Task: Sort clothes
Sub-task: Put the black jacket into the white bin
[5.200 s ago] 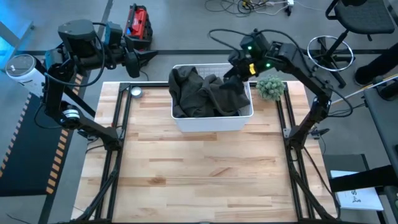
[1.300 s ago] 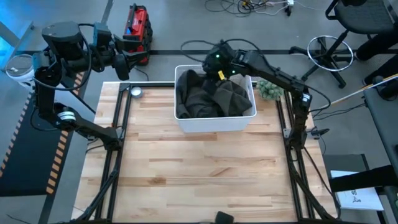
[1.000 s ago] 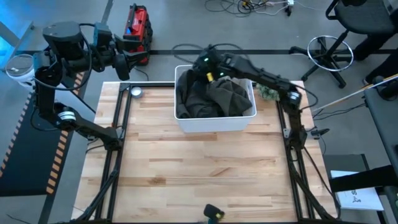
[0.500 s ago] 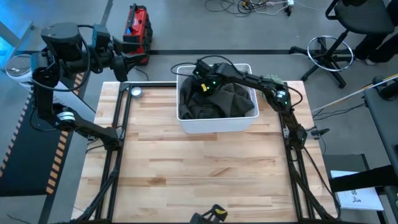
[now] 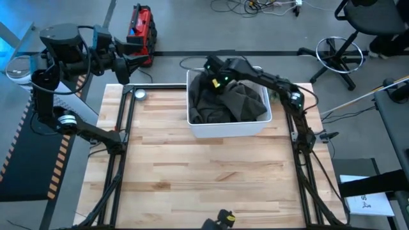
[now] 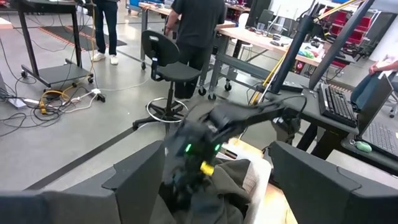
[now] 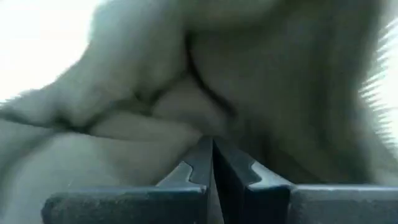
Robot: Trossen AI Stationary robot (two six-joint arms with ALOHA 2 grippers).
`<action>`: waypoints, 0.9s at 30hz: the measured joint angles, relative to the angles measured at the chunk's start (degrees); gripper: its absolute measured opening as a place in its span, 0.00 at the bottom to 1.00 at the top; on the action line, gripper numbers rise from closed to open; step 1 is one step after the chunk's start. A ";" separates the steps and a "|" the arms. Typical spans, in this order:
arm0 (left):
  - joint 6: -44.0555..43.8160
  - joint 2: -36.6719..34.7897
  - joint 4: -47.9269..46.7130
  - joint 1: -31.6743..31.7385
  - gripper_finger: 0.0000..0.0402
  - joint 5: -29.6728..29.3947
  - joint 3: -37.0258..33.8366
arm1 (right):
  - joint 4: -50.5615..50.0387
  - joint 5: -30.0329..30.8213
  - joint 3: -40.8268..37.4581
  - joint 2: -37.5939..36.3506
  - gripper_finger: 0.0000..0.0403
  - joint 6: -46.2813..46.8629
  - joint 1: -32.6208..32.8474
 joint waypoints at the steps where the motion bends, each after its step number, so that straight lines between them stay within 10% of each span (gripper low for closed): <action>1: 0.03 0.00 0.01 0.00 0.70 0.00 0.00 | 0.11 -0.05 0.80 -1.04 0.00 -0.34 -0.02; 16: 0.39 0.02 -0.82 0.00 0.65 0.02 0.00 | -11.66 -0.36 -0.51 -13.73 0.00 -6.07 -0.46; 27: -0.85 -0.06 -1.35 -0.01 0.60 0.27 0.01 | 4.79 -1.54 -26.90 -13.41 0.00 -1.66 -0.46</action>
